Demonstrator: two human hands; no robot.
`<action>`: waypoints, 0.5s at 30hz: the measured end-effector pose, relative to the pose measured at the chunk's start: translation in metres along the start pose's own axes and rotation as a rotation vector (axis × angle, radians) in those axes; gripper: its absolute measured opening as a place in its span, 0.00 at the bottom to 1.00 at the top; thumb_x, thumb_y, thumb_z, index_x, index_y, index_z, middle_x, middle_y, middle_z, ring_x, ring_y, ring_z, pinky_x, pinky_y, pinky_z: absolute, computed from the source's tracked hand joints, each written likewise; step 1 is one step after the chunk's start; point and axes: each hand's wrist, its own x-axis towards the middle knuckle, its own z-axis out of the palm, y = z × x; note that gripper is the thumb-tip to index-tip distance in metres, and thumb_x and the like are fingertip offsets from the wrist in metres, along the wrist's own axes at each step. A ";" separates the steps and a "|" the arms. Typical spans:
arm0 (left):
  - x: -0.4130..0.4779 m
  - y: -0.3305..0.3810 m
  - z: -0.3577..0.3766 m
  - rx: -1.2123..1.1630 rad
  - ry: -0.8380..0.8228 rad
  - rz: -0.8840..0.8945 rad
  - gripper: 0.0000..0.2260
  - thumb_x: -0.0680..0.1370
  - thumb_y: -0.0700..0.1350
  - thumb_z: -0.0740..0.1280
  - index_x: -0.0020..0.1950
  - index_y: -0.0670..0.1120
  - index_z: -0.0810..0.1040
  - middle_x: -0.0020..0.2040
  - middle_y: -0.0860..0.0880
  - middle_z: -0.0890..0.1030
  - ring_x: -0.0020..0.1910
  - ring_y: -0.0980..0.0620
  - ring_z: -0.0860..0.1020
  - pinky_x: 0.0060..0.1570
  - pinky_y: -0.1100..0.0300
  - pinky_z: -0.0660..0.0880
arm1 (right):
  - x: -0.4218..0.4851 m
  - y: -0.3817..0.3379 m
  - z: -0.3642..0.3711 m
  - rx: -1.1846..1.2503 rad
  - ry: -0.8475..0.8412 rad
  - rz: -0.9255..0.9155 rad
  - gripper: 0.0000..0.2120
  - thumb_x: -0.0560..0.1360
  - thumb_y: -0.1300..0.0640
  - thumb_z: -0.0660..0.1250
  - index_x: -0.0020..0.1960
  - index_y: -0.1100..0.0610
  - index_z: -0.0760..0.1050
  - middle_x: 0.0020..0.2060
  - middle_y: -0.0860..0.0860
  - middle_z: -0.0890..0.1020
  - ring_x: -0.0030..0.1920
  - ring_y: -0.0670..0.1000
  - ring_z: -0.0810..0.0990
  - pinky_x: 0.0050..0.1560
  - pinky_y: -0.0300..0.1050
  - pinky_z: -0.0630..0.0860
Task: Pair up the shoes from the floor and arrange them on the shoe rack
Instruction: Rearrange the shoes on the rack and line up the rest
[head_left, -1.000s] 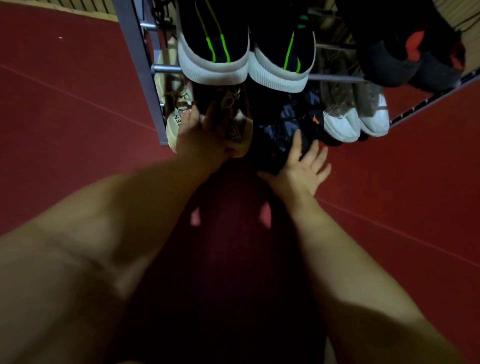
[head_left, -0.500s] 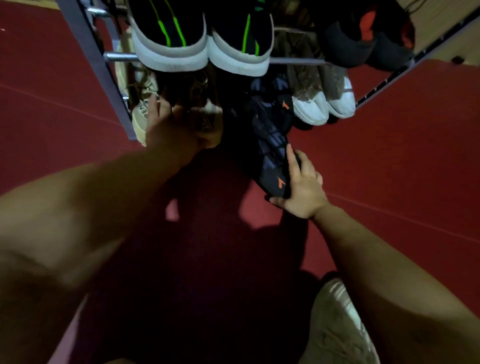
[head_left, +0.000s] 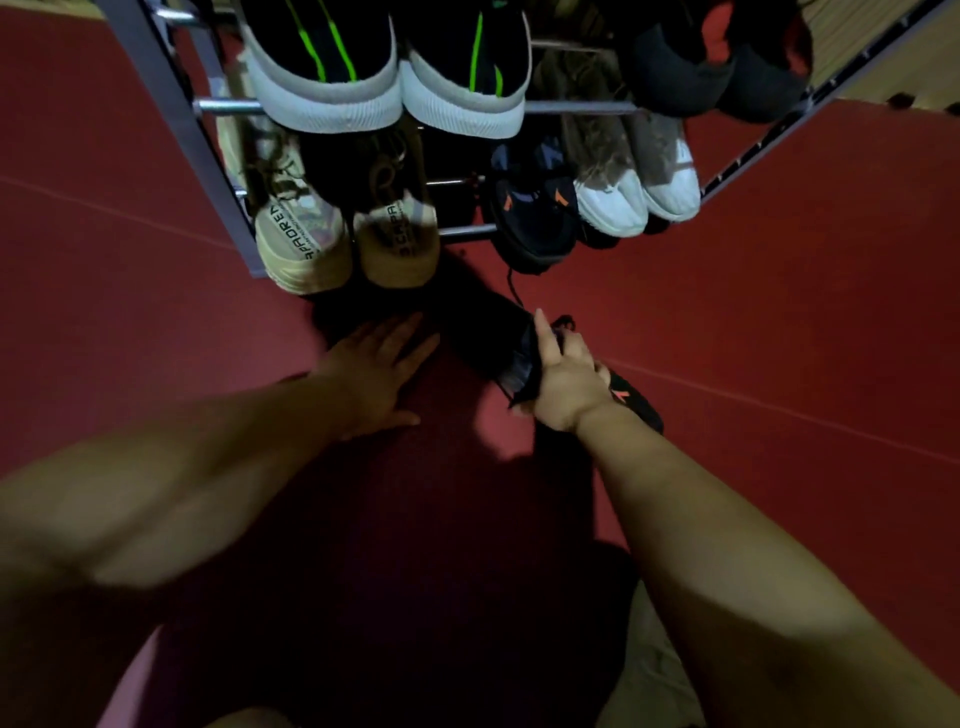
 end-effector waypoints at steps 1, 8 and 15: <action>-0.003 -0.007 0.002 -0.031 -0.046 -0.055 0.42 0.76 0.68 0.53 0.75 0.48 0.31 0.76 0.42 0.35 0.76 0.42 0.39 0.73 0.48 0.42 | 0.002 -0.001 -0.001 -0.021 0.016 0.001 0.54 0.70 0.49 0.73 0.76 0.49 0.33 0.76 0.56 0.48 0.76 0.56 0.49 0.72 0.60 0.51; -0.007 -0.025 0.005 -0.056 -0.083 -0.046 0.43 0.73 0.71 0.53 0.75 0.51 0.32 0.77 0.42 0.36 0.76 0.40 0.38 0.73 0.43 0.41 | 0.004 0.044 -0.033 -0.578 -0.277 -0.251 0.37 0.74 0.66 0.62 0.76 0.47 0.48 0.75 0.51 0.52 0.76 0.55 0.51 0.74 0.50 0.49; 0.007 -0.002 -0.002 -0.202 -0.116 -0.057 0.43 0.74 0.69 0.56 0.76 0.54 0.33 0.76 0.42 0.33 0.75 0.40 0.35 0.72 0.42 0.39 | 0.020 -0.028 -0.083 -0.600 -0.393 -0.097 0.23 0.77 0.65 0.58 0.72 0.59 0.64 0.68 0.58 0.70 0.65 0.58 0.72 0.56 0.45 0.72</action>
